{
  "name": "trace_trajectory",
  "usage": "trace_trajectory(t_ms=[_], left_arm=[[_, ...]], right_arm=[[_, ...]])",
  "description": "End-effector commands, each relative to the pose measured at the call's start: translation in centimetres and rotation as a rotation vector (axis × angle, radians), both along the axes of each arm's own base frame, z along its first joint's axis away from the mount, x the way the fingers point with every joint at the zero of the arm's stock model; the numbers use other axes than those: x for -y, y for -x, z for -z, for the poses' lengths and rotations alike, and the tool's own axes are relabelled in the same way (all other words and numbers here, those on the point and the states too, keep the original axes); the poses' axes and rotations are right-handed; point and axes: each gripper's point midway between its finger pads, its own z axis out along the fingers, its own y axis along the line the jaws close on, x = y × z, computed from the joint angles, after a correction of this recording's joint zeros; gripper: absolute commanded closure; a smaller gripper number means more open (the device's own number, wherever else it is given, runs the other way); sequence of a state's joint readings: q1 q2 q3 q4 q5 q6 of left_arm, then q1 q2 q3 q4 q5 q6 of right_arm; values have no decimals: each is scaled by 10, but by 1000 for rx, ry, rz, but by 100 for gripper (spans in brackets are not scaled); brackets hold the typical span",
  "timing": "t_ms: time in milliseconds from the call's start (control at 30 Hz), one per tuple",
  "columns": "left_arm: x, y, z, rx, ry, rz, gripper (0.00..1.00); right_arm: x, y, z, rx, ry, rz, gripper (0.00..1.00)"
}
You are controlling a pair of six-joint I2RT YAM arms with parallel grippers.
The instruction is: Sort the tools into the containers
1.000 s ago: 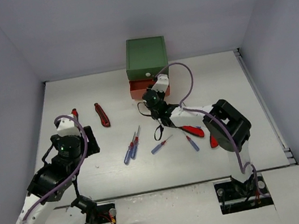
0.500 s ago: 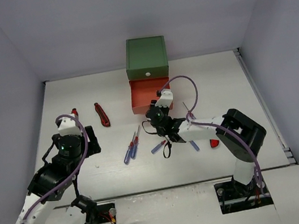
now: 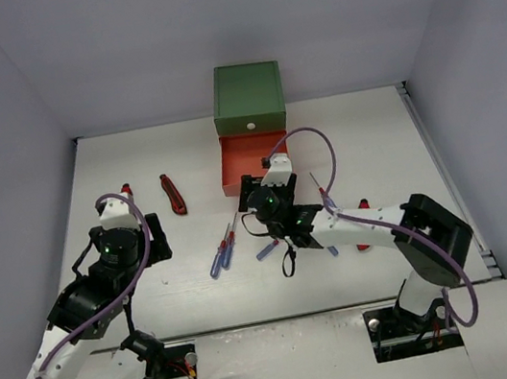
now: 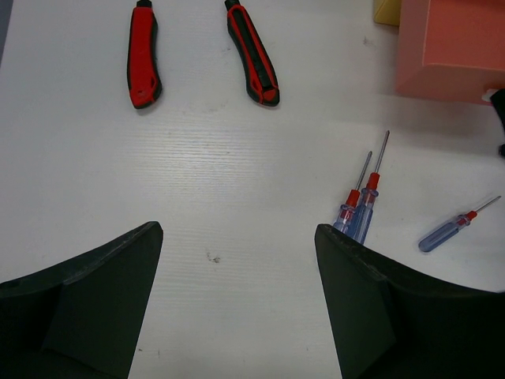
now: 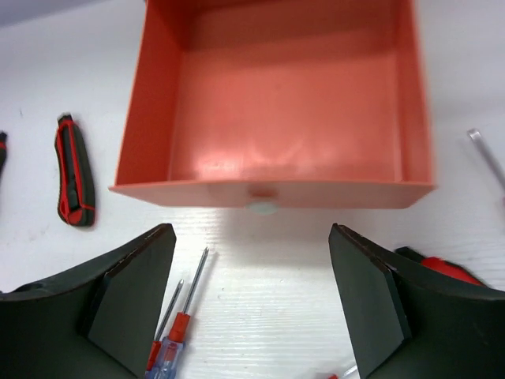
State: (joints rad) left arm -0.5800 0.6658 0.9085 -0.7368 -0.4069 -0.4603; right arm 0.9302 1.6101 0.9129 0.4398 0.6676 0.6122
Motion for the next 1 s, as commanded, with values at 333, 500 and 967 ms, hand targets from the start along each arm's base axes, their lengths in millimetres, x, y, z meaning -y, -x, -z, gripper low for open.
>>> trace_trajectory(t_ms=[333, 500, 967], left_arm=[[17, -20, -30, 28, 16, 41, 25], [21, -24, -27, 9, 6, 52, 25], [33, -29, -10, -54, -7, 90, 25]], right_arm=[[206, 23, -24, -70, -51, 458, 23], [245, 34, 25, -240, -90, 533, 23], [258, 62, 101, -473, -82, 585, 23]])
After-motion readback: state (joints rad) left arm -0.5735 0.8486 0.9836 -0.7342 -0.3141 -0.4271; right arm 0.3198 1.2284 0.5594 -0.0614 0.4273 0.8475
